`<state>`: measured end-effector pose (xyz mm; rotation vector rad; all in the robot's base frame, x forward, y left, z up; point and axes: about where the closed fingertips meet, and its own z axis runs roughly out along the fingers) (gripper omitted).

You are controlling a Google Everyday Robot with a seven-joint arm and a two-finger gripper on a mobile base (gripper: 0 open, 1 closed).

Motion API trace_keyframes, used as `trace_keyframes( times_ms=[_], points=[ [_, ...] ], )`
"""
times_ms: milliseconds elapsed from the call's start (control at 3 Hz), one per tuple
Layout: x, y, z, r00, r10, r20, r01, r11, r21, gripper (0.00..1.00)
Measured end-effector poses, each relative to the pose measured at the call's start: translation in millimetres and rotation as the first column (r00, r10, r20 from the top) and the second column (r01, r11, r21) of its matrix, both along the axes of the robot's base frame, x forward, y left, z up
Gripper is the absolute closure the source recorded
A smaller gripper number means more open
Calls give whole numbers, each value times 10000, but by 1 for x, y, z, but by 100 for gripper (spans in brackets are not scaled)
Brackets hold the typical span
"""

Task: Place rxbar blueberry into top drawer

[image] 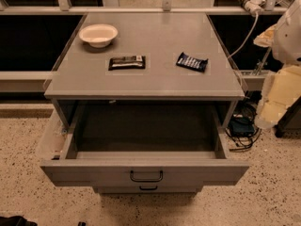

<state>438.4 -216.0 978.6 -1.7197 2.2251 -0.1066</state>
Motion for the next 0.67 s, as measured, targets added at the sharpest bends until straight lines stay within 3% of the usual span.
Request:
trace_keyframes(
  times_ms=[667],
  points=[
    [8,2,4,9998,18,190,-21,9999,143,0]
  ],
)
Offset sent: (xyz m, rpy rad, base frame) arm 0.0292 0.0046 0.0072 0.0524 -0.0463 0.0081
